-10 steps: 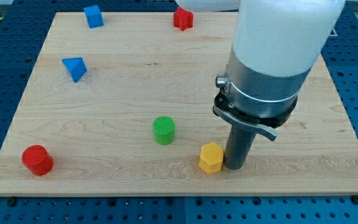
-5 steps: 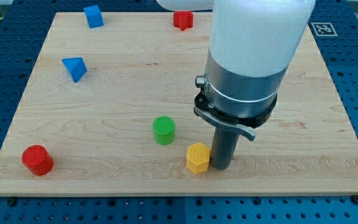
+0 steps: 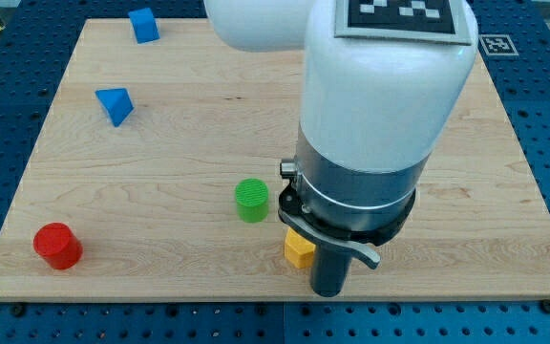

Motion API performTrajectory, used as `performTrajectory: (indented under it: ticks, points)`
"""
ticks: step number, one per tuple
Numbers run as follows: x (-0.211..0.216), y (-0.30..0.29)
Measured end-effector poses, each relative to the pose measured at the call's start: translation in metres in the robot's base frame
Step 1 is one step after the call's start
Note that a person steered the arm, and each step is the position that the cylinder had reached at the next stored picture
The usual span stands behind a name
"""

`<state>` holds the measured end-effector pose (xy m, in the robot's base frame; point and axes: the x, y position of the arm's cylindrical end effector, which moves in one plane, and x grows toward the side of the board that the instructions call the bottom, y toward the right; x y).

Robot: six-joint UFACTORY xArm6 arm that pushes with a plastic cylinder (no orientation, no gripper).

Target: Move the yellow hexagon diagonally bottom left to the green star

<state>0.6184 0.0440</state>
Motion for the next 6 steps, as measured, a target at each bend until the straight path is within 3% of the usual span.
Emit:
performTrajectory:
  ticks: [1, 3, 5, 6]
  points:
    - [-0.005, 0.061]
    - [-0.007, 0.072]
    - [-0.104, 0.069]
    - [-0.111, 0.067]
